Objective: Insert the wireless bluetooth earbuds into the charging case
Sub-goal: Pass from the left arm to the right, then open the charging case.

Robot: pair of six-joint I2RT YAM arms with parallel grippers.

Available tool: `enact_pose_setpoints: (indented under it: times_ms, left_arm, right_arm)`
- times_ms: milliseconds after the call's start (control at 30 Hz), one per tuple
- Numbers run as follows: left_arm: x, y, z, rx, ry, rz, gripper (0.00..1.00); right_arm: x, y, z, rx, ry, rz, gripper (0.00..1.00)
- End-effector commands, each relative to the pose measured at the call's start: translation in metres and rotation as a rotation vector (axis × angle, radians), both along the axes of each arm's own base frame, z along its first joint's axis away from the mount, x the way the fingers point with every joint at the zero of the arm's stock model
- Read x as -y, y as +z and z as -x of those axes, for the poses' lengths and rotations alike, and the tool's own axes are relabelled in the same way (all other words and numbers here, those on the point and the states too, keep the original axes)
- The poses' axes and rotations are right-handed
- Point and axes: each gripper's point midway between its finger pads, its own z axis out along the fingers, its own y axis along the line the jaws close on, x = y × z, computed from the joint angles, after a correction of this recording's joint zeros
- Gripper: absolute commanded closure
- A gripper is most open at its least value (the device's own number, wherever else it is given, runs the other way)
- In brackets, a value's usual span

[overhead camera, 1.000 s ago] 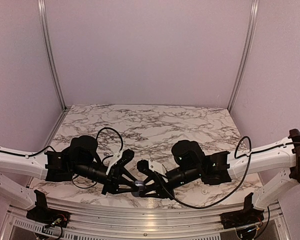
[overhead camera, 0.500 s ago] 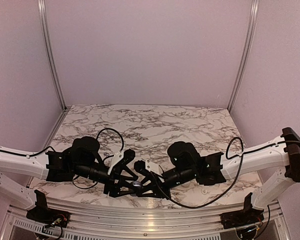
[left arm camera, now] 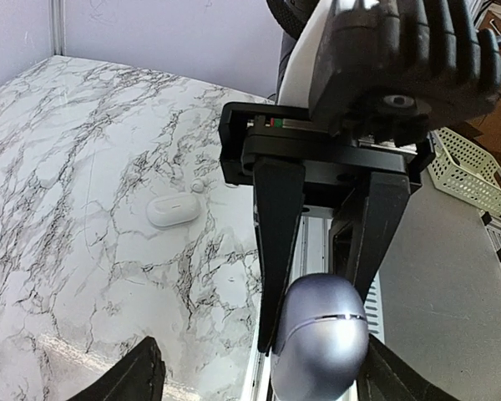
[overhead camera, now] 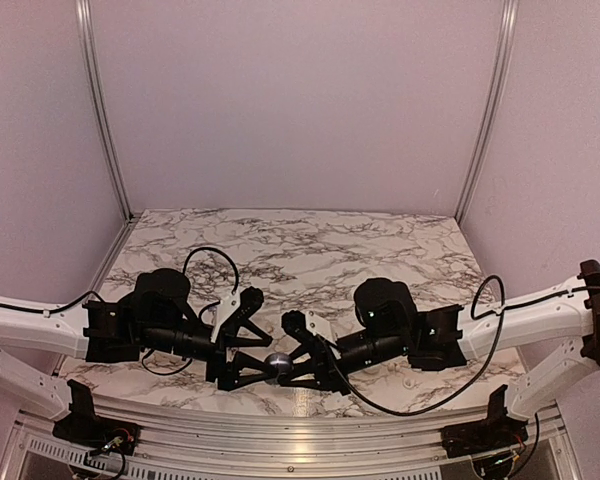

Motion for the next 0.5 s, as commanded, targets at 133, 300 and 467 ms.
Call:
enact_pose_setpoints:
  times_ms: [133, 300, 467]
  left_arm:
    - [0.001, 0.006, -0.006, 0.036, 0.026, 0.013, 0.23]
    - [-0.002, 0.007, -0.017, 0.06, 0.094, 0.007, 0.26]
    - [-0.009, 0.011, -0.026, 0.084, 0.155, 0.013, 0.28]
  right_arm:
    - [0.002, 0.025, 0.009, -0.001, 0.049, -0.096, 1.0]
    - [0.003, 0.023, 0.01, -0.003, 0.052, -0.094, 1.0]
    - [0.006, 0.023, 0.009, 0.0, 0.043, -0.093, 1.0]
